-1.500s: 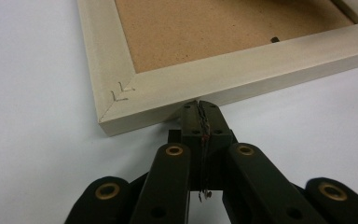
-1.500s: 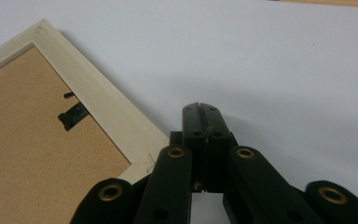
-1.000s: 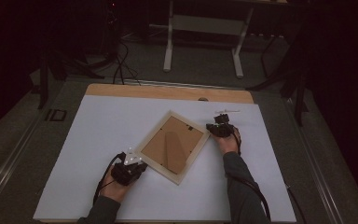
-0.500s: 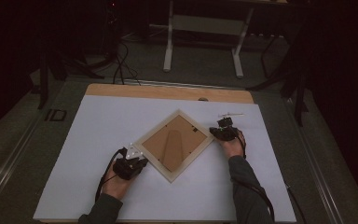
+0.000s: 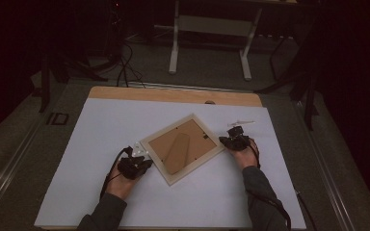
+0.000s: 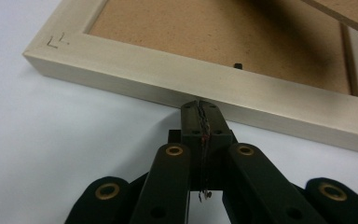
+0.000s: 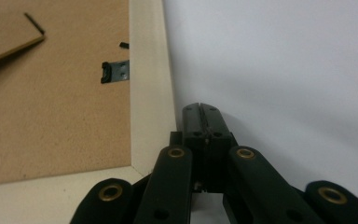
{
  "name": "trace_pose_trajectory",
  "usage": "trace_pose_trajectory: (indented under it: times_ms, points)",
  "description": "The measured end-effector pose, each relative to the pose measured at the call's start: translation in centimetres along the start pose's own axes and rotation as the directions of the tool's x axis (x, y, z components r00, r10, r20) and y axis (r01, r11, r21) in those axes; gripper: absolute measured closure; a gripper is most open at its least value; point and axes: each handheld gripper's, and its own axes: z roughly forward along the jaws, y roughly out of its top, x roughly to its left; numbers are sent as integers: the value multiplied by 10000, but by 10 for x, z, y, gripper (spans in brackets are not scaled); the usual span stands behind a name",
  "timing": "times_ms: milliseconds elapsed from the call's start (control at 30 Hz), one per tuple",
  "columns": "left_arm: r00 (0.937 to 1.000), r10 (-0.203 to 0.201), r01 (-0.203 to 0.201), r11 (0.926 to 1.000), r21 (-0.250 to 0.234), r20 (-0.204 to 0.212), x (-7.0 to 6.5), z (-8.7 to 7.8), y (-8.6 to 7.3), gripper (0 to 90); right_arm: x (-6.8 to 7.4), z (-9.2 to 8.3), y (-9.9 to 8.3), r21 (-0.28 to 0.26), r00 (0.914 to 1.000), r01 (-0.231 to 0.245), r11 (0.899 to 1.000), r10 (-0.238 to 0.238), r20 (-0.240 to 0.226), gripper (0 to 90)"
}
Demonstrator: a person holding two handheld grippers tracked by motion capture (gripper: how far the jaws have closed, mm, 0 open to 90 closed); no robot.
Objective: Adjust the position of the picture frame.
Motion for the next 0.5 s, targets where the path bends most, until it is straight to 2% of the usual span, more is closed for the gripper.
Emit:
trace_pose_trajectory:
  times_ms: [167, 333, 400, 500]
  points:
    - [9999, -87, 88, 9998, 167, -74, 6, 3, 6, 900, 1, -4, -4, 49, 9998, 178, 9998, -178, -23, 900]
    - [9990, -85, 101, 9993, 369, -441, 11, 6, 12, 900, 2, -7, -7, 98, 9992, 371, 9993, -370, -134, 900]
    - [9988, -238, 255, 9989, 400, -419, 15, 8, 15, 900, 3, -8, -8, 87, 9989, 448, 9990, -447, -162, 900]
    - [9985, -249, 273, 9984, 494, -485, 18, 9, 18, 900, 4, -10, -10, 81, 9988, 447, 9990, -445, -217, 900]
